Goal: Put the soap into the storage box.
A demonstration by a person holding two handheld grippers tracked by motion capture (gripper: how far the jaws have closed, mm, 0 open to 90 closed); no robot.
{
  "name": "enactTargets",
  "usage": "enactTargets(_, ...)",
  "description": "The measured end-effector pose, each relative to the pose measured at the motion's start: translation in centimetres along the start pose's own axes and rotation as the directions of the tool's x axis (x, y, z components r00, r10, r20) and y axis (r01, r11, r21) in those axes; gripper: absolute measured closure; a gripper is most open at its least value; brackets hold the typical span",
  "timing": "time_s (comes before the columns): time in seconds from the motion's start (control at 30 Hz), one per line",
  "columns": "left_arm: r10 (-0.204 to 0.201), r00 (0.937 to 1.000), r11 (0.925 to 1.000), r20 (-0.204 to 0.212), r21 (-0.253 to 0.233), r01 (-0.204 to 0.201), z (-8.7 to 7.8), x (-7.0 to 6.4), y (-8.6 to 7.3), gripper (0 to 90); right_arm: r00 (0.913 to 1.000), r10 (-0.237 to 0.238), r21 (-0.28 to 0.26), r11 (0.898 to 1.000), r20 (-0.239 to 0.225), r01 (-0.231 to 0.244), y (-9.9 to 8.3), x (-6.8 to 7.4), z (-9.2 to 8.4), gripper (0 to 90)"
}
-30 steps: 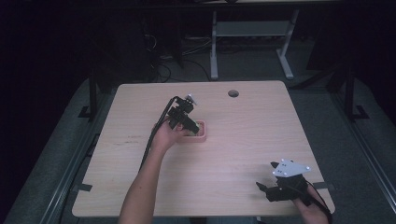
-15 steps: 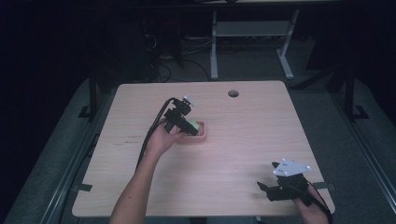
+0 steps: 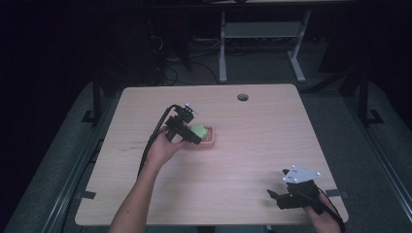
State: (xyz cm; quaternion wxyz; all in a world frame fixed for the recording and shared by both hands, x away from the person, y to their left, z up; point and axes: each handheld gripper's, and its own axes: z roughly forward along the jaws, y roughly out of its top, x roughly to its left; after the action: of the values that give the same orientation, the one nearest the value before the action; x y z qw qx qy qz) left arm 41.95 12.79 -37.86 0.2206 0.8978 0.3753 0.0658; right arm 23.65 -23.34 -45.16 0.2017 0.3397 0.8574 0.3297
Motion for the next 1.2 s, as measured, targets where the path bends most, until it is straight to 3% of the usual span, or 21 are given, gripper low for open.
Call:
enactTargets(0.07,0.003,0.9999,1.0,-0.016,-0.003,-0.004,-0.2,-0.1,-0.2,21.2,1.0,0.001,-0.001,1.0,0.0,-0.001,0.0,0.1,0.0,13.9)
enactTargets(0.53,0.044,0.9989,0.9989,-0.015,-0.017,-0.045,-1.3,-1.2,-1.7,21.2,0.9998,0.012,0.001,1.0,0.013,-0.012,-0.1,0.0,0.1,13.9)
enactTargets(1.2,0.04,0.9992,0.9978,0.01,-0.053,-0.039,-2.8,-1.7,-5.7,21.1,0.9996,0.027,0.002,1.0,0.008,-0.027,-0.1,-0.1,0.5,13.8)
